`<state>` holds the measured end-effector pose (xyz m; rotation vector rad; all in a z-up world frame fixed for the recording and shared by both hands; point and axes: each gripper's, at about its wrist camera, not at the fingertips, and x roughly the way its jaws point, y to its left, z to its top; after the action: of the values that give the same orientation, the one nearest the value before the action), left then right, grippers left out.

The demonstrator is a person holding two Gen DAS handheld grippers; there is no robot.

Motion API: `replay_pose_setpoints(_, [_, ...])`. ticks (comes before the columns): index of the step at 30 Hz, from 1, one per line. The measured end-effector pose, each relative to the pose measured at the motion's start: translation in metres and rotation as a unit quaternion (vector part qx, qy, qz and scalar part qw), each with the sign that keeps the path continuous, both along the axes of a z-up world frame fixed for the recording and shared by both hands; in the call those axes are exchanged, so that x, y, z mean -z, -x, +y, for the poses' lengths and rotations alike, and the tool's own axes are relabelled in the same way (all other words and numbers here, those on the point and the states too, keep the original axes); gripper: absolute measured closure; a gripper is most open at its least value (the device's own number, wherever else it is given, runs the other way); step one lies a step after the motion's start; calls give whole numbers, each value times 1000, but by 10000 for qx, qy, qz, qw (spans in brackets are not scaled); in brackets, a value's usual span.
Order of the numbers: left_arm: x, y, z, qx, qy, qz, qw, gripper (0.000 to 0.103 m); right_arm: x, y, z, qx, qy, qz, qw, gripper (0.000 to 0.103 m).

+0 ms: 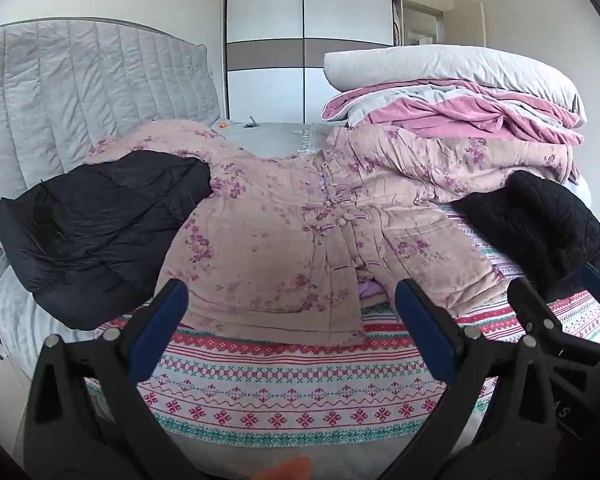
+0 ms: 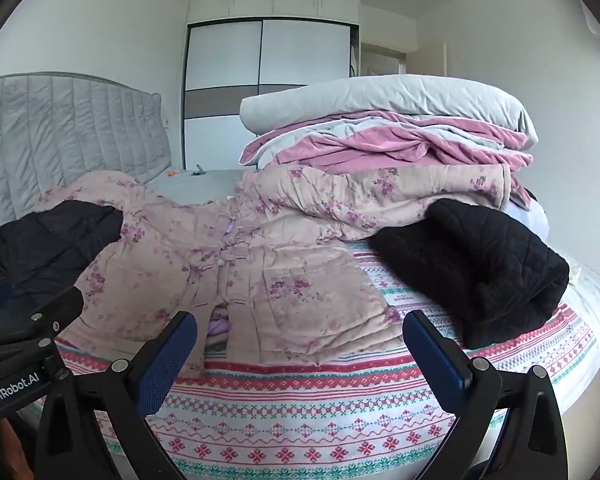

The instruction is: Fold large clothes

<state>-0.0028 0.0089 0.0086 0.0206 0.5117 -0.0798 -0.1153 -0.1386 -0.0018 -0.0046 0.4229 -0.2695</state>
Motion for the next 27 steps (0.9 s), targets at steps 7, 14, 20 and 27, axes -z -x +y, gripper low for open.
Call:
replay_pose_setpoints(7, [0,1,5,6,60,1,10000,0,-2,-1,-1,63,-18,28,10000,0])
replay_pose_setpoints(14, [-2,0,14,-81,206,-86,9997,0,-8,6,0,333,158,-150,9992,0])
replay_pose_setpoints(20, [1,-1,13,-52,171,-78,9998,0,-12,10,-4,541,280,-282,9977,0])
replay_pose_setpoints(27, [2,-1,10,8,191,-76,9998,0,-9,9,-7,682,358,-225,9968,0])
